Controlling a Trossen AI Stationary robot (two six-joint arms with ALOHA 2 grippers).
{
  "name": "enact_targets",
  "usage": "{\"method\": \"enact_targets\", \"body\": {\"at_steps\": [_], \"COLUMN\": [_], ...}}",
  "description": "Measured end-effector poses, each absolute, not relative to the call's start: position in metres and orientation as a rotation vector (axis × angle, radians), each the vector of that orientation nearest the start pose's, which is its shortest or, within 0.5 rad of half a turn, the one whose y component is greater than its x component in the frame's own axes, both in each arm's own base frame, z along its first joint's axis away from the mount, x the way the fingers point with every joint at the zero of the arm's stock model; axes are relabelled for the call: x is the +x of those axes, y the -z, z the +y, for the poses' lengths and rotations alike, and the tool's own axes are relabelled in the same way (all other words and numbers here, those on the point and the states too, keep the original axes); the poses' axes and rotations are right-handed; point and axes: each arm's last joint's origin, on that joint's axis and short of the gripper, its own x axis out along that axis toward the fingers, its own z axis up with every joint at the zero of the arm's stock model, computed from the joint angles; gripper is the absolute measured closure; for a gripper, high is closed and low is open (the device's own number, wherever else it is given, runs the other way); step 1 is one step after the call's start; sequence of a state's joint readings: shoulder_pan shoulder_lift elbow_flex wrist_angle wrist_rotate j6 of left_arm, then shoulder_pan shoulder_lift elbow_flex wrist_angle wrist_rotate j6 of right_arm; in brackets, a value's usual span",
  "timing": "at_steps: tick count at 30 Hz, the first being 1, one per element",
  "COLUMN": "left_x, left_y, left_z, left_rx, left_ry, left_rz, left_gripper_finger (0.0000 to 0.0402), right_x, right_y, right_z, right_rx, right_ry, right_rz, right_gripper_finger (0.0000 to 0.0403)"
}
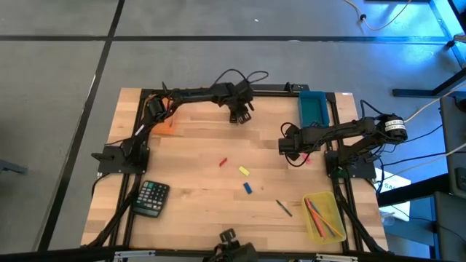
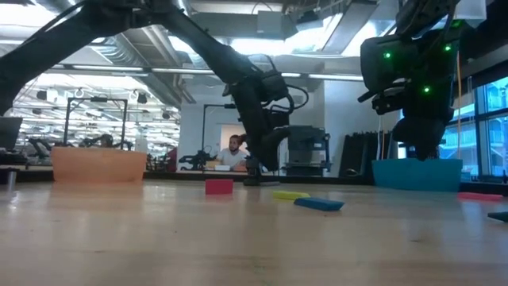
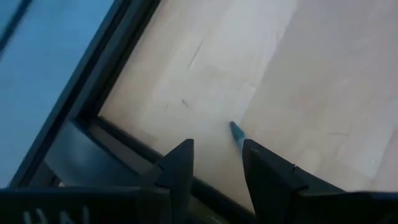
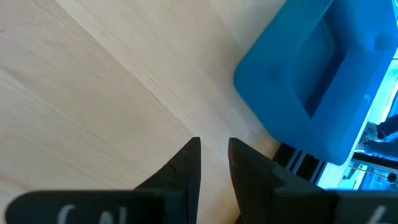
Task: Sort crayons/erasers/pens/pencils in bins
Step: Put the gray crayon into the orange bin
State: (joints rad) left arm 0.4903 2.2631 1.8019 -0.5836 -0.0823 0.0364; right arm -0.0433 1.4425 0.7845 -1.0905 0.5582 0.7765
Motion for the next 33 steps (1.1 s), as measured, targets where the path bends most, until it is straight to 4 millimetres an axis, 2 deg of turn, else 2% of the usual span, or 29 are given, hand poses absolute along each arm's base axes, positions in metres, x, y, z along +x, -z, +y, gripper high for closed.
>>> {"method": "enact_targets", "body": {"at_steps": [3, 9, 14, 23, 33], "left_x": [0.426, 0.433, 0.435, 0.421, 0.423], "left_y": [-0.167, -0.164, -0.163, -0.156, -0.155], "left_z": [0.23, 0.217, 0.209, 0.199, 0.191], "left_rx": [-0.204, -0.146, -0.132, -0.125, -0.124], "left_ry": [-0.461, -0.444, -0.35, -0.303, -0.306], "left_rz": [1.03, 1.049, 1.072, 1.264, 1.283], "left_gripper_finger": [0.027, 0.027, 0.027, 0.027, 0.027], "right_x": [0.2, 0.2, 0.201, 0.202, 0.204], "right_y": [-0.172, -0.172, -0.172, -0.171, -0.171], "right_z": [-0.024, -0.024, -0.023, -0.023, -0.023], "right_rx": [0.12, 0.133, 0.149, 0.148, 0.147], "right_ry": [1.042, 1.037, 1.026, 1.015, 1.001], "right_rz": [1.401, 1.397, 1.403, 1.394, 1.38], "right_gripper_finger": [0.0318, 0.0318, 0.0318, 0.0318, 0.0318]}}
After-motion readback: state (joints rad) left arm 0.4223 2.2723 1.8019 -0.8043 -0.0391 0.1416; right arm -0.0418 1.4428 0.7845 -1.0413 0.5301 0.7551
